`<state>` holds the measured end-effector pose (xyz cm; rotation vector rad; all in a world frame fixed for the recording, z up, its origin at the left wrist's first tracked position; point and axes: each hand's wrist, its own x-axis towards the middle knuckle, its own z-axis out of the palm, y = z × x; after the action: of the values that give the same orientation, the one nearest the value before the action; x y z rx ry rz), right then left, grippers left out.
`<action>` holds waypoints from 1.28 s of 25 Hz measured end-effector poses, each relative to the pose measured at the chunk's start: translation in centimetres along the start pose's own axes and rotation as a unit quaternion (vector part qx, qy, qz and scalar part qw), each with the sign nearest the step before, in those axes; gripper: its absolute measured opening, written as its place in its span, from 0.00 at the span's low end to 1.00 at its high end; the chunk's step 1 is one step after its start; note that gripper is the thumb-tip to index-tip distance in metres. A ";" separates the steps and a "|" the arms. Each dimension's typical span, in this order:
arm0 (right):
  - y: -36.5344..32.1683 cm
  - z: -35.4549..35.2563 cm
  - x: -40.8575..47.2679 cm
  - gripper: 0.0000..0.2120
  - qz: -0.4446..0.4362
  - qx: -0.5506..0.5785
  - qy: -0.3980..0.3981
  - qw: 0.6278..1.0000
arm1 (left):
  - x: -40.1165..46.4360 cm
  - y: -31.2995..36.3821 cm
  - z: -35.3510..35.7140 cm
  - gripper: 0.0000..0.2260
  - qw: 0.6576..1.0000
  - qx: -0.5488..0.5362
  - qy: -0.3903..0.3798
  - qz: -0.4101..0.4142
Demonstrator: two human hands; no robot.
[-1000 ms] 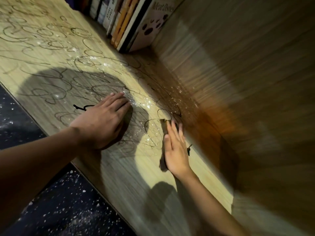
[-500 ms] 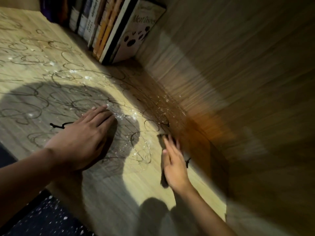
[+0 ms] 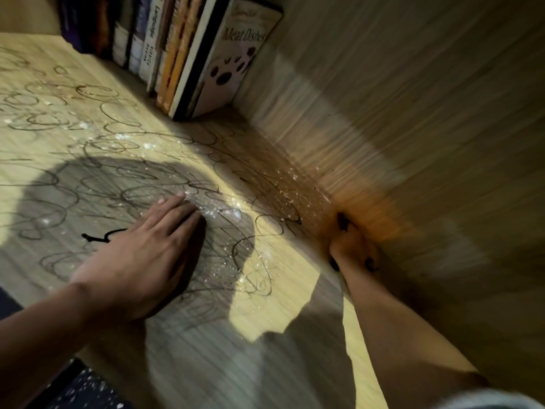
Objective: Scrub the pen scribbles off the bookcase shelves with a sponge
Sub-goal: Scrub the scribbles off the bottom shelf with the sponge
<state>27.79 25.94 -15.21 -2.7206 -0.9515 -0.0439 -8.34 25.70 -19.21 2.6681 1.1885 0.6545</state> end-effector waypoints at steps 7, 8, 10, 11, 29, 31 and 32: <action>5.6 -1.4 -1.1 0.21 -0.215 -0.049 -0.050 0.974 | -0.1 -0.1 0.0 0.27 1.000 -0.017 0.005 0.000; 7.6 -2.2 -0.4 0.21 -0.158 -0.099 -0.024 0.982 | -0.2 -0.1 0.1 0.27 1.000 -0.016 0.005 0.003; 7.4 -2.3 0.9 0.21 -0.046 -0.145 -0.002 0.988 | -0.2 -0.2 0.3 0.27 1.000 -0.018 0.011 0.004; 5.8 -1.7 1.4 0.20 0.001 -0.144 0.005 0.990 | -0.2 -0.3 0.3 0.27 1.000 -0.020 0.014 0.006; -0.5 -1.1 1.8 0.16 0.070 -0.060 -0.009 0.996 | 0.0 -1.1 1.7 0.27 0.998 -0.059 0.020 0.025; -2.9 0.8 1.7 0.17 -0.058 -0.034 -0.011 0.998 | 0.0 -1.1 1.8 0.28 0.997 -0.065 0.028 0.025; -3.0 1.1 1.1 0.19 -0.139 -0.019 -0.031 0.990 | 0.0 -1.1 2.0 0.28 0.997 -0.069 0.033 0.027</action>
<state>26.77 29.16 -15.44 -2.6151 -1.3560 -0.0294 -8.17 26.53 -21.31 2.5888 1.0488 0.8075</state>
